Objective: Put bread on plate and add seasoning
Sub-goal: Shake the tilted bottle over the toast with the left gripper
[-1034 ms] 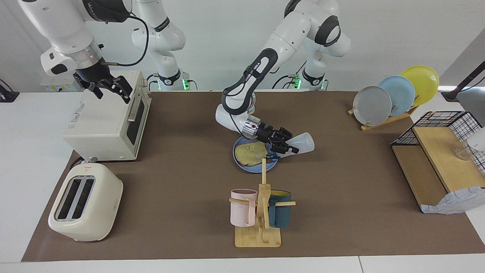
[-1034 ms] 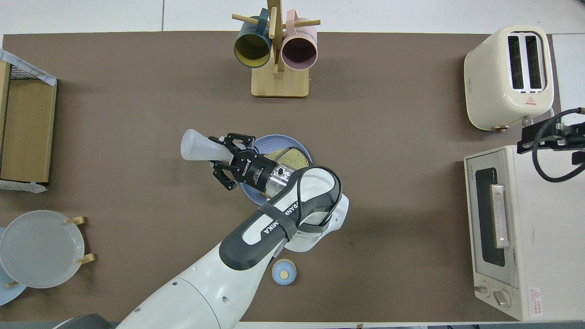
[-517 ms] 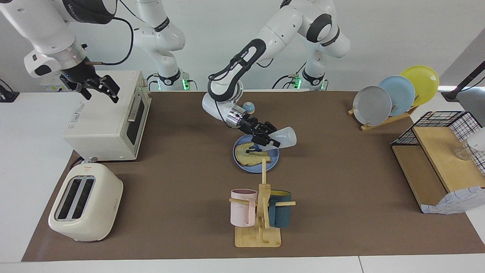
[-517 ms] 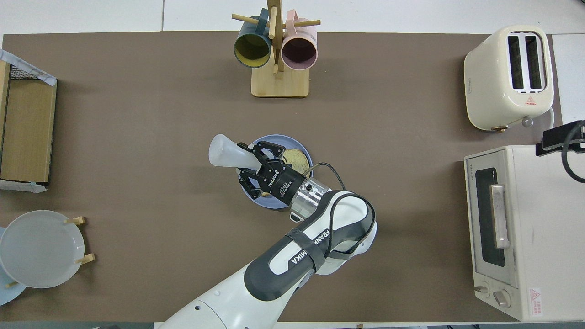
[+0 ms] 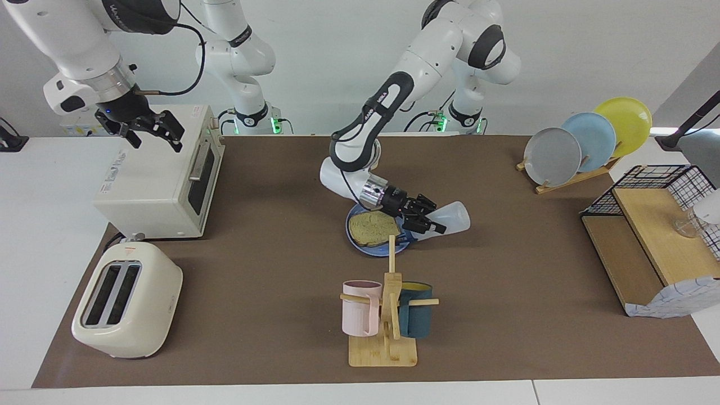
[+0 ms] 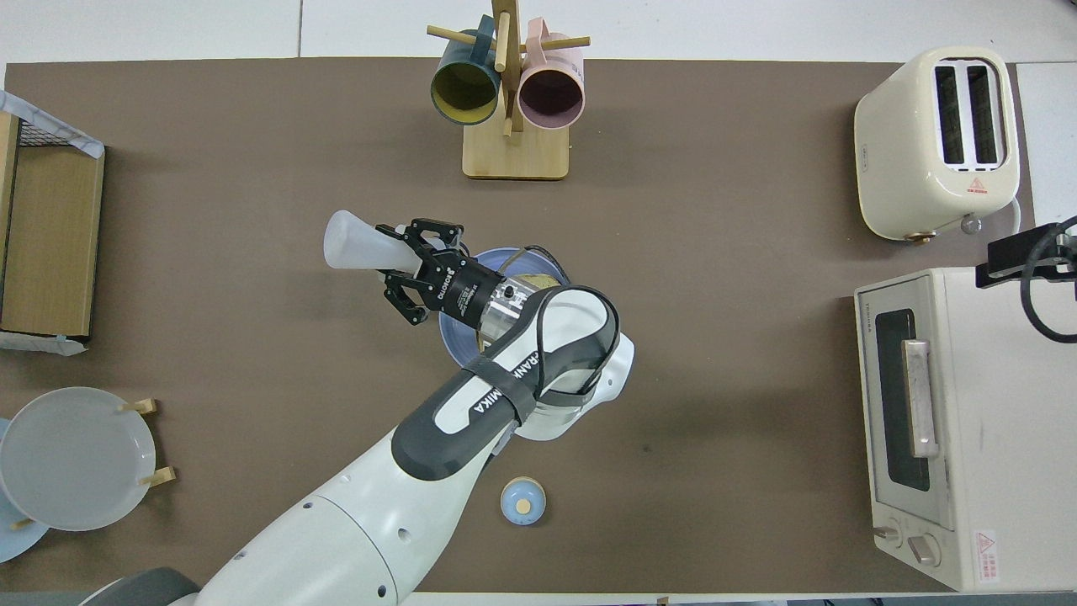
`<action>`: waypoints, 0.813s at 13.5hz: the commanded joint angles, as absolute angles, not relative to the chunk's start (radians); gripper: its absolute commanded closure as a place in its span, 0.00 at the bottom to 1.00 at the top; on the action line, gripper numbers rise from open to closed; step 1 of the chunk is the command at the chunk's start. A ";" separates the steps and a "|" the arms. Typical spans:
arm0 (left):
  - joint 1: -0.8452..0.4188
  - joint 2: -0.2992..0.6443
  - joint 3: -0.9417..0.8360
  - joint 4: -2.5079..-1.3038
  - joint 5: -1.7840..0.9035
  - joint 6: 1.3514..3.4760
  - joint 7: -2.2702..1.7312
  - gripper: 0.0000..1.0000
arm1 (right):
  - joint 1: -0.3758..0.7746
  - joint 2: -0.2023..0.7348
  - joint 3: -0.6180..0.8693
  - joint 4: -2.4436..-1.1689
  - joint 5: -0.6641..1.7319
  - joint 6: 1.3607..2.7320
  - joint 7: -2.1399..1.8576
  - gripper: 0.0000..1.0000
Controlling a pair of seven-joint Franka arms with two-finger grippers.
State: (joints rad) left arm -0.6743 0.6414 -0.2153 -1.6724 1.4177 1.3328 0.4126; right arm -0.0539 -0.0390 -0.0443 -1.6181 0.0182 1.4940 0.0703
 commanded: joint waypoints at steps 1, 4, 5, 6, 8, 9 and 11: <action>-0.673 0.641 -0.218 -1.677 1.442 1.353 0.408 1.00 | -0.058 -0.057 -0.043 -1.638 0.006 1.505 0.046 0.00; -0.724 0.641 -0.219 -1.664 1.419 1.342 0.410 1.00 | -0.055 -0.057 -0.043 -1.638 -0.008 1.503 0.046 0.00; -0.754 0.641 -0.219 -1.661 1.405 1.341 0.410 1.00 | -0.058 -0.057 -0.043 -1.638 -0.008 1.508 0.046 0.00; -0.781 0.640 -0.219 -1.661 1.387 1.338 0.410 1.00 | -0.058 -0.058 -0.043 -1.643 -0.008 1.509 0.048 0.00; -0.814 0.638 -0.219 -1.657 1.370 1.333 0.410 1.00 | -0.058 -0.058 -0.043 -1.641 -0.006 1.506 0.048 0.00; -0.815 0.638 -0.219 -1.652 1.368 1.330 0.410 1.00 | -0.058 -0.058 -0.043 -1.643 -0.006 1.505 0.049 0.00; -0.805 0.640 -0.218 -1.661 1.374 1.333 0.408 1.00 | -0.060 -0.058 -0.043 -1.641 -0.006 1.505 0.048 0.00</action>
